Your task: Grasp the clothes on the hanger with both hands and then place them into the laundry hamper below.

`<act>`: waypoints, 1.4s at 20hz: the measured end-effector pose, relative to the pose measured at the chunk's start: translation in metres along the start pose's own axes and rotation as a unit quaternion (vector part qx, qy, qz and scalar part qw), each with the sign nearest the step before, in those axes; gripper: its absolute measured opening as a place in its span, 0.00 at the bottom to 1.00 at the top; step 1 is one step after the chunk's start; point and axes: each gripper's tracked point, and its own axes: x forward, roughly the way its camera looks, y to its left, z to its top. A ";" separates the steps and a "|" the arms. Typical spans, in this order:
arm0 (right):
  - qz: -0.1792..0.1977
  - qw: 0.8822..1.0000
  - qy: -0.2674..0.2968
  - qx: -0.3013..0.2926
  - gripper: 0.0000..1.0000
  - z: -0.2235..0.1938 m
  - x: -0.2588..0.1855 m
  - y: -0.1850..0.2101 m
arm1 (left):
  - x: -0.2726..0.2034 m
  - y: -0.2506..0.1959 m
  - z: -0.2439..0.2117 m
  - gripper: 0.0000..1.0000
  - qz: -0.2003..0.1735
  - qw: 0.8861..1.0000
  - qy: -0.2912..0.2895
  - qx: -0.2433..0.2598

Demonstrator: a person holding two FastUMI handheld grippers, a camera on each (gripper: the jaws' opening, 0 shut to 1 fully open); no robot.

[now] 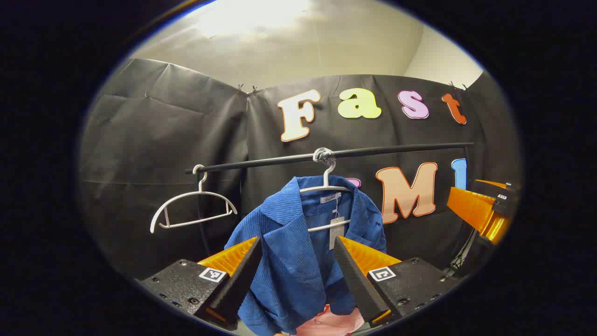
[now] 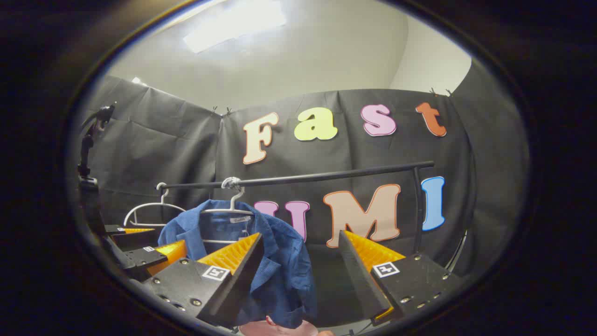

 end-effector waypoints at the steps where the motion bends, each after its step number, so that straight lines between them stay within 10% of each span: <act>1: 0.001 1.000 0.001 0.000 0.92 0.000 0.001 0.000 | 0.000 0.001 -0.002 0.93 0.001 1.000 0.002 0.001; 28: 0.014 0.999 0.020 -0.027 0.96 -0.021 0.011 0.027 | 0.044 0.004 -0.053 0.94 0.020 0.997 0.068 -0.022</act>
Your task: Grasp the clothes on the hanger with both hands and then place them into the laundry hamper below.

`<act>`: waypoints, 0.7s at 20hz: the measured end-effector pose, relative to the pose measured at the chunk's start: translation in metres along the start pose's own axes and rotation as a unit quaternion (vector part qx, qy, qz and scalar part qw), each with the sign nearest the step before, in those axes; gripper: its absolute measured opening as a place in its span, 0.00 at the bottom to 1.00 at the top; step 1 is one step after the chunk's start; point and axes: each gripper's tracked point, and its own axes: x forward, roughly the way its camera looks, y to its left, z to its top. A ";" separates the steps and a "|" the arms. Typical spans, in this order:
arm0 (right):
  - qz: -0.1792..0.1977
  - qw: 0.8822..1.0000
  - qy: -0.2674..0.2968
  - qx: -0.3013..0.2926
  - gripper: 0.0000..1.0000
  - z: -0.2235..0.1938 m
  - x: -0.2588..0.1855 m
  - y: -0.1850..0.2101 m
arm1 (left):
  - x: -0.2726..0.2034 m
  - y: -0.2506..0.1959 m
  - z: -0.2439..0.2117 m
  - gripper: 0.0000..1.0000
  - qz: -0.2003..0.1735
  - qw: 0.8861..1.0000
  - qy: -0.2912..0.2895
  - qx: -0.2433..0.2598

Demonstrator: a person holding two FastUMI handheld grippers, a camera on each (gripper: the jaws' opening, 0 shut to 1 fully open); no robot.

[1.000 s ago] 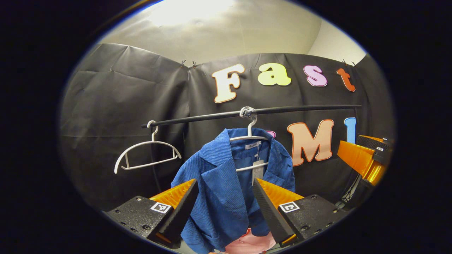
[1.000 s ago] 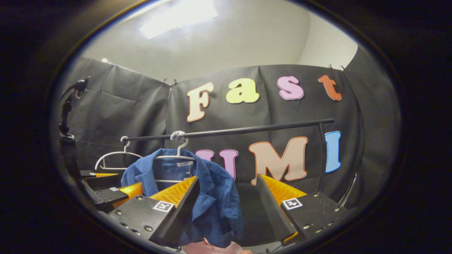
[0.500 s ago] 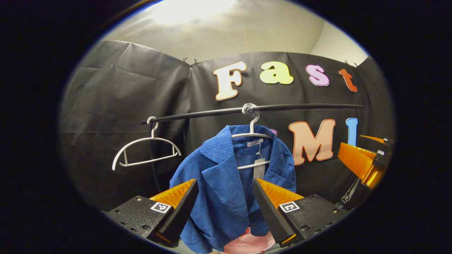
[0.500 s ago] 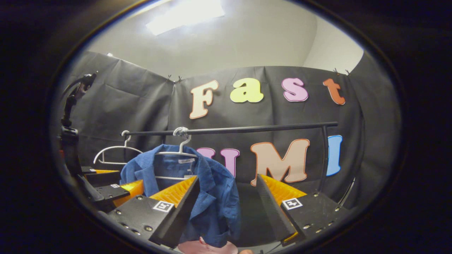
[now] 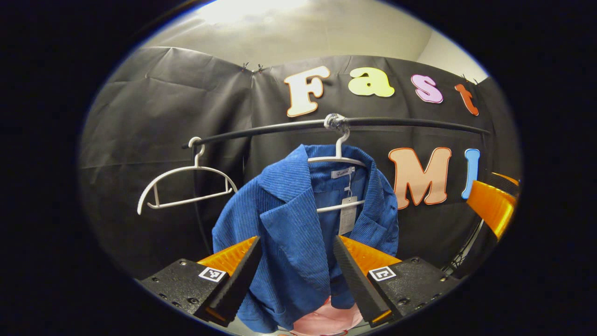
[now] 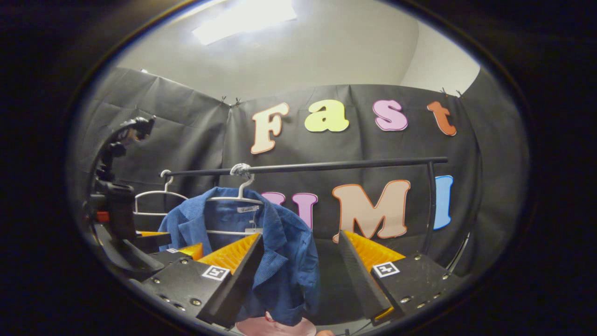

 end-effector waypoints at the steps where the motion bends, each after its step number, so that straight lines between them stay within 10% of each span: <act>1: -0.002 1.000 0.002 0.000 0.96 -0.002 0.000 -0.001 | 0.007 -0.002 -0.005 0.94 0.000 1.000 0.004 -0.003; 11: -0.016 1.000 0.009 -0.008 0.96 -0.005 0.003 -0.011 | 0.054 0.000 -0.044 0.92 0.029 0.999 0.035 0.009; 14: -0.008 1.000 0.014 -0.009 0.96 -0.012 0.009 -0.005 | 0.055 0.006 -0.046 0.54 0.024 0.999 0.039 0.003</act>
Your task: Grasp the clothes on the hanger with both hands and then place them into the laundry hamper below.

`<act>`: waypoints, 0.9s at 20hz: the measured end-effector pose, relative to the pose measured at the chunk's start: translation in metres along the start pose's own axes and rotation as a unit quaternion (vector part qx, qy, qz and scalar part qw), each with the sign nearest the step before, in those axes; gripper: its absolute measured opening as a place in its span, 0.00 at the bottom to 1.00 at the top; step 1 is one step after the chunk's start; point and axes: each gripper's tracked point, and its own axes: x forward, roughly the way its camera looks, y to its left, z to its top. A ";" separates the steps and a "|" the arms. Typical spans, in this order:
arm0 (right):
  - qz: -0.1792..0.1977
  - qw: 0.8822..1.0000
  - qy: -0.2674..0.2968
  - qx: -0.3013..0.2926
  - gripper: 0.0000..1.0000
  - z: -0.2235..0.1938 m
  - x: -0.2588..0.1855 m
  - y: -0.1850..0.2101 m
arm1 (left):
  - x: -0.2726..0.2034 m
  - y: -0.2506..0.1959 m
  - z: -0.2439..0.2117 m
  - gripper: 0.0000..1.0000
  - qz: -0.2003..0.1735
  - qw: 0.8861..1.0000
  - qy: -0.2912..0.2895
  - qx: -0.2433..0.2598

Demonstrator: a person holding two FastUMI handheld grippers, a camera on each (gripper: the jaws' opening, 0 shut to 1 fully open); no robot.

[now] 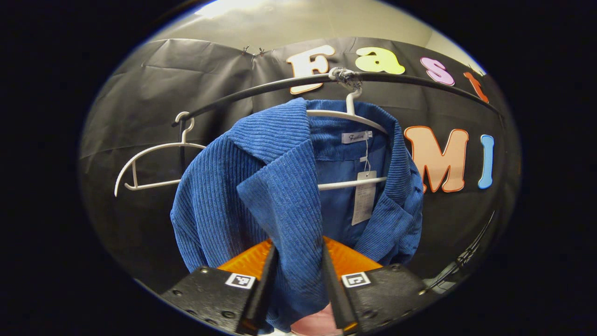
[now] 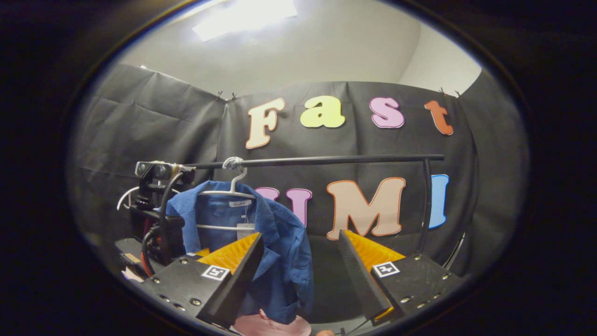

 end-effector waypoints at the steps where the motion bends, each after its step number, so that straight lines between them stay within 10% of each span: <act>1: 0.005 1.000 0.002 0.001 0.96 -0.003 0.002 0.003 | 0.001 0.001 0.001 0.41 -0.002 1.000 0.000 -0.005; 4: 0.019 1.000 0.009 0.003 0.96 -0.009 0.011 0.013 | -0.001 0.013 0.001 0.04 0.010 1.000 0.005 -0.017; 18: 0.107 0.993 0.054 0.014 0.99 -0.083 0.089 0.092 | -0.038 0.048 0.071 0.00 0.008 0.998 -0.067 0.013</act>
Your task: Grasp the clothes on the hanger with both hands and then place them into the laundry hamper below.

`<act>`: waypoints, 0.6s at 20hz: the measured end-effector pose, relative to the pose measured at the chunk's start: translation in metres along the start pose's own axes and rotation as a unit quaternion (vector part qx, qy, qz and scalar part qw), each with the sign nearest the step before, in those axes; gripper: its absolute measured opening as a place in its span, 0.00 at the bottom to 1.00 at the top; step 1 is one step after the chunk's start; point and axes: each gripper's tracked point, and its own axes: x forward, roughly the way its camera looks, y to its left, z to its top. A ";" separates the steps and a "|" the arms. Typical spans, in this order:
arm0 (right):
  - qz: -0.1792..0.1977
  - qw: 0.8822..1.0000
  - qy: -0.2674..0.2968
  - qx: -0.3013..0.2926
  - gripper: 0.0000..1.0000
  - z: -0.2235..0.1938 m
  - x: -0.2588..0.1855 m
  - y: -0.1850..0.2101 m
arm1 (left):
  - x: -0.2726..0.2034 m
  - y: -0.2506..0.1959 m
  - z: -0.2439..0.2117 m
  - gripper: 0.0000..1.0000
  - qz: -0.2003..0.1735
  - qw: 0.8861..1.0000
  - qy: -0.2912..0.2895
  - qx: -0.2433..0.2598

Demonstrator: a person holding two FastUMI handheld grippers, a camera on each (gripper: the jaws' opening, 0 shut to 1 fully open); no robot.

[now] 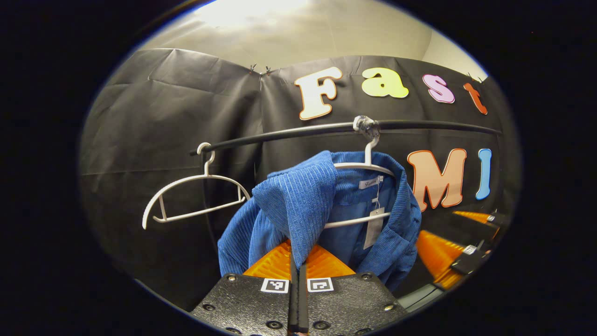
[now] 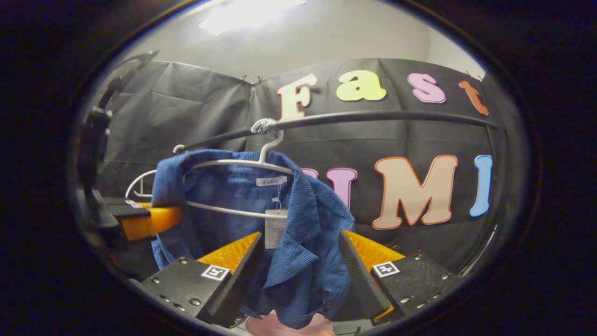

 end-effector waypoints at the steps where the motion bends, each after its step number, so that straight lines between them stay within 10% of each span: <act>1: -0.003 1.000 0.006 0.004 0.96 -0.006 0.010 0.001 | 0.000 0.005 0.004 0.00 0.004 1.000 -0.003 0.001; 12: -0.087 0.994 0.033 0.064 0.92 -0.048 0.088 -0.007 | 0.008 0.046 0.021 0.02 0.035 0.999 -0.011 -0.004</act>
